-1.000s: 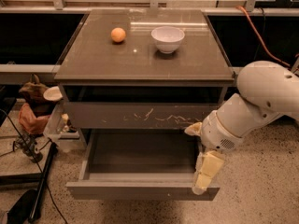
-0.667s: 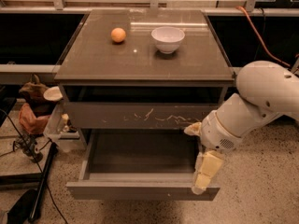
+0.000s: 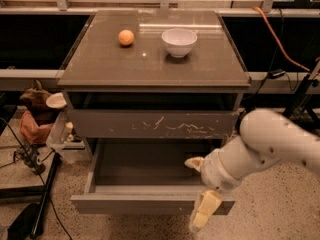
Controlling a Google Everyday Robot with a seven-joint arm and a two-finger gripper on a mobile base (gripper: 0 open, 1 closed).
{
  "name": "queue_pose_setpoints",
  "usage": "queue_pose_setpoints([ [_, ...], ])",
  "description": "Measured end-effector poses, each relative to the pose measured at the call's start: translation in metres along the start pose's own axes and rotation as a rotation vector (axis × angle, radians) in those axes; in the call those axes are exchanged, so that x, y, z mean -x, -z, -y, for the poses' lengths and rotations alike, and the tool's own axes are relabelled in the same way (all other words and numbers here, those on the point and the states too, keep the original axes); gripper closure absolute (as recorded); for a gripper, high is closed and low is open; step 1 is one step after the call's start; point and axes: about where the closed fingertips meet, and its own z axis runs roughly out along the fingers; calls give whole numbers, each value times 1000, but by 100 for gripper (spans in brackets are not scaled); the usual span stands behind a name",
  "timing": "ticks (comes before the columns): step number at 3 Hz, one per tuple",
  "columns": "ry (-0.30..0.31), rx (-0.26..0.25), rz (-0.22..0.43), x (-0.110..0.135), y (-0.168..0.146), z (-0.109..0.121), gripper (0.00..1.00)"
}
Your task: Close middle drawer
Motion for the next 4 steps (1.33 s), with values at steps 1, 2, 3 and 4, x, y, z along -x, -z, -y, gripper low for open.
queue_pose_setpoints([
  [1, -24, 21, 51, -17, -67, 0, 0],
  [2, -49, 52, 60, -34, -125, 6, 0],
  [3, -60, 100, 48, -47, -173, 12, 0],
  [4, -60, 100, 48, -47, -173, 12, 0],
])
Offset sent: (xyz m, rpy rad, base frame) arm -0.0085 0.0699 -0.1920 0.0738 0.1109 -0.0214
